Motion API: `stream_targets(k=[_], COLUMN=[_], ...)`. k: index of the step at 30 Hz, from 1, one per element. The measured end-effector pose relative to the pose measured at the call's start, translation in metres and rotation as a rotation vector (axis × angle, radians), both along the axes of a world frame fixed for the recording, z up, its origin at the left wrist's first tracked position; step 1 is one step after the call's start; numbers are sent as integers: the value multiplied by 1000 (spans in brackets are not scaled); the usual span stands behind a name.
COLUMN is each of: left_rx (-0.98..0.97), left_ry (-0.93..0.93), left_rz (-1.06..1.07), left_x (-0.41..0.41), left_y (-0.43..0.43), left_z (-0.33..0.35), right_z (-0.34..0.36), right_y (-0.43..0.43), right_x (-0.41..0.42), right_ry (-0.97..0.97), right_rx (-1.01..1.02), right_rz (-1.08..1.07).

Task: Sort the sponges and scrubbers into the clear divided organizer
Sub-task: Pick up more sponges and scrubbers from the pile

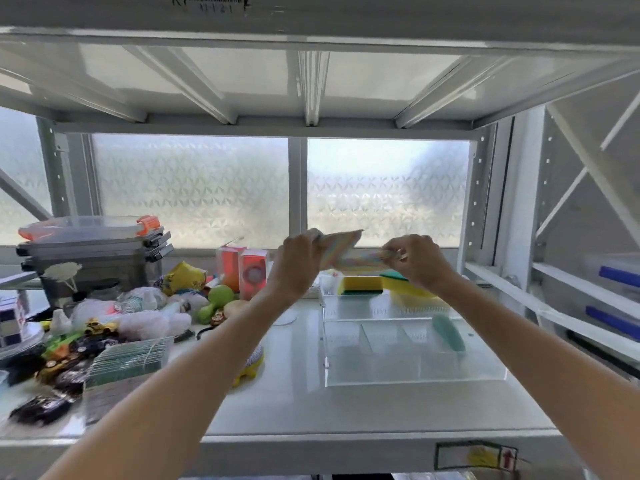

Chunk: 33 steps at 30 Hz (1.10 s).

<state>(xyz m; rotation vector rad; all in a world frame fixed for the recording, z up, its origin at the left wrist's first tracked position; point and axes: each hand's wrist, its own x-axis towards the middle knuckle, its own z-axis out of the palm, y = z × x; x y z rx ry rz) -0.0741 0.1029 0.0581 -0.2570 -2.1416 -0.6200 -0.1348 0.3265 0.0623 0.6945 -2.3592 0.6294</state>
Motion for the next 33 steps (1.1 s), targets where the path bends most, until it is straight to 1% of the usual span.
stream_targets(k=[3,6,9,12,16,19,21,23,25,27,29,30,31,33], left_rx=[26,-60,-158,-134,-156,-177,-236,-279,-347,-426,-427,-404,-387,-397], left_ry=[-23,-58,-232,-363,-481,-503,-510,-628,-831,-1031,-1183,-1226,-1225,-1146], left_rz=[-44,-64,-54,-100,-133,-110,-16,111,222,267,271,269,262,260], left_x=[-14,-27,-38,-41,-31,-13,2,18,36,54,67,70,75,74], left_y=[21,27,30,31,35,18,-10,-45,-76,-96,-110,-116,-122,-126], left_z=[-9,-16,-24,-26,-17,-3,4,2,-7,-20,-36,-47,-56,-73], right_z=[-14,-23,-25,-24,-22,-16,-12,-20,-39,-64,-86,-95,-101,-110], right_y=[-1,-3,4,18,29,19,-5,-39,-78,-116,-150,-162,-175,-186], right_x=[-10,-11,-12,-13,-6,14,38,56,63,67,72,74,79,78], right_ry=[-103,-144,-142,-138,-156,-125,-110,-149,-219,-339,-451,-480,-492,-467], right_rx=[35,47,-17,-88,-78,-223,-269,-189,-41,85,208,267,316,323], right_rz=[68,133,146,89,72,124,216,331,401,436,451,445,435,411])
